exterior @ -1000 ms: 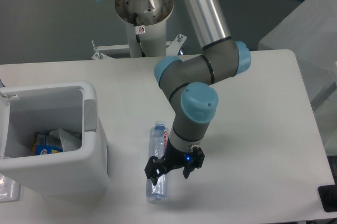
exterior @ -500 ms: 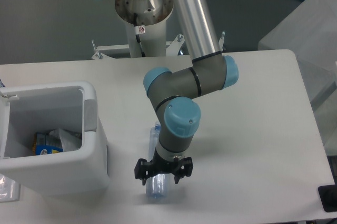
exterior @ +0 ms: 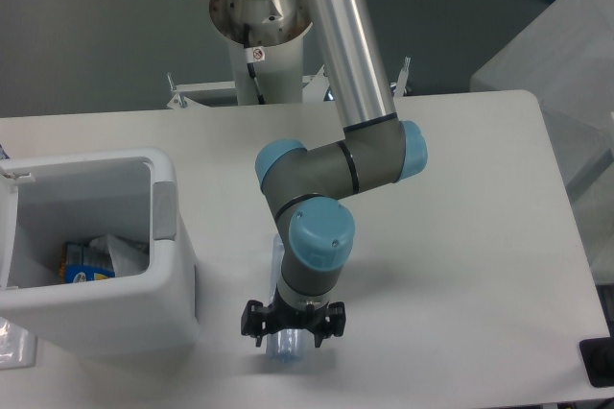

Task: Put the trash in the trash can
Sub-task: 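Close the gripper around the bottle's end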

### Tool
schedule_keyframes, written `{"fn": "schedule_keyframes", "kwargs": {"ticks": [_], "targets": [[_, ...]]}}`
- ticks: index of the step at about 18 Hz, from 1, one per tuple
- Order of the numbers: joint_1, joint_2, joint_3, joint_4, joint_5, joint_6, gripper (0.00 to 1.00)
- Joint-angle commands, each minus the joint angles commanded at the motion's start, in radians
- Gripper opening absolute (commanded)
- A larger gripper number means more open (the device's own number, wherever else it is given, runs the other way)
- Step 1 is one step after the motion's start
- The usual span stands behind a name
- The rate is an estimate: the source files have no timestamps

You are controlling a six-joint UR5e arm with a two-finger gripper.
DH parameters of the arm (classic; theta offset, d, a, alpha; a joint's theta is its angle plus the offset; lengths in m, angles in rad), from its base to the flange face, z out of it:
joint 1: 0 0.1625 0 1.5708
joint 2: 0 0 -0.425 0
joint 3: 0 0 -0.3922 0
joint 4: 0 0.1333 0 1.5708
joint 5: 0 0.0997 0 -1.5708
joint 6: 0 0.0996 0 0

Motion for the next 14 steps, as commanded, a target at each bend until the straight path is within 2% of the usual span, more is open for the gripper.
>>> {"fn": "schedule_keyframes", "kwargs": {"ticks": [9, 14], "targets": [[-0.018, -0.028, 0.003, 0.014, 0.041, 0.000, 0.99], [-0.018, -0.029, 0.000, 0.014, 0.041, -0.002, 0.93]]}}
